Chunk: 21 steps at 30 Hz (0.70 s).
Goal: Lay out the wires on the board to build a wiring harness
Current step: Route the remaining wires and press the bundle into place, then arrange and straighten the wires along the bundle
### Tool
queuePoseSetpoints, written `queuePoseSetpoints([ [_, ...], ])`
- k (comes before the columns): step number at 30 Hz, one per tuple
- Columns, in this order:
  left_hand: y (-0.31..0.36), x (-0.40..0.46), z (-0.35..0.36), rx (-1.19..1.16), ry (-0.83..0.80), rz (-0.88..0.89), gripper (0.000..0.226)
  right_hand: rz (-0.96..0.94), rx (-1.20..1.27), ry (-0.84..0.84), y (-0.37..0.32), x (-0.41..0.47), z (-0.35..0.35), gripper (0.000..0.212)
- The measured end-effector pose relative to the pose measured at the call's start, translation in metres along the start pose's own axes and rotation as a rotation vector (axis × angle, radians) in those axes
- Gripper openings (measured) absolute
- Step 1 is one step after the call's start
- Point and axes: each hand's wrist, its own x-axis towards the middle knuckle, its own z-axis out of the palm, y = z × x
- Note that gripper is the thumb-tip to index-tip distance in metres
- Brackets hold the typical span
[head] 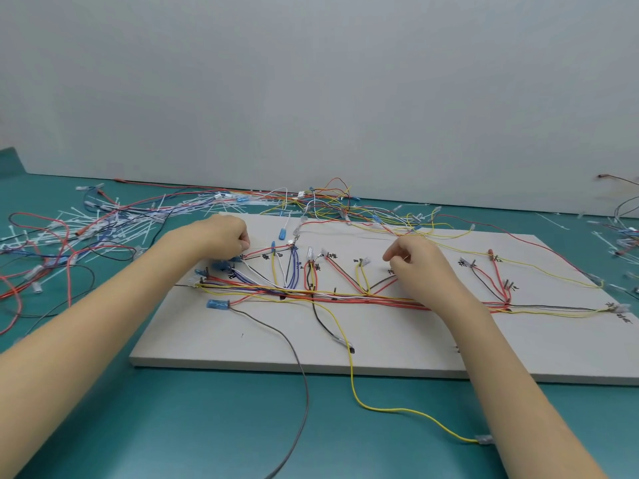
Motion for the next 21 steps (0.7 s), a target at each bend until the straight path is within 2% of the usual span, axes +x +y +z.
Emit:
queuePoseSetpoints([
  [2,0.002,0.001,0.002,0.046,-0.025,-0.02,0.021,-0.002,0.001,-0.001,0.0,0.0,0.001,0.026],
  [4,0.003,0.002,0.005,0.089,-0.034,-0.031,0.015,-0.002,0.005,0.0,0.001,0.001,0.001,0.027],
  [6,0.002,0.003,0.007,0.071,-0.029,-0.034,0.009,-0.008,0.008,0.002,0.001,0.001,0.002,0.027],
  [9,-0.004,0.004,0.007,0.04,-0.013,-0.028,0.011,-0.011,0.025,0.002,0.0,0.0,0.003,0.026],
  [13,-0.013,-0.001,-0.005,0.004,0.08,-0.084,0.023,-0.022,0.049,0.021,-0.004,-0.001,0.005,0.022],
  [16,-0.022,-0.009,-0.017,0.031,0.216,-0.167,0.015,-0.035,0.062,0.046,-0.01,-0.003,0.004,0.018],
  [18,-0.016,-0.018,-0.021,-0.085,0.279,-0.162,0.011,-0.034,0.142,0.067,-0.018,-0.006,0.004,0.016],
  [19,-0.009,-0.024,-0.02,-0.222,0.268,-0.117,0.008,-0.03,0.222,0.068,-0.025,-0.008,0.004,0.015],
  [21,0.013,-0.038,-0.014,-0.476,0.203,-0.014,0.019,-0.033,0.444,0.03,-0.04,-0.014,0.005,0.014],
])
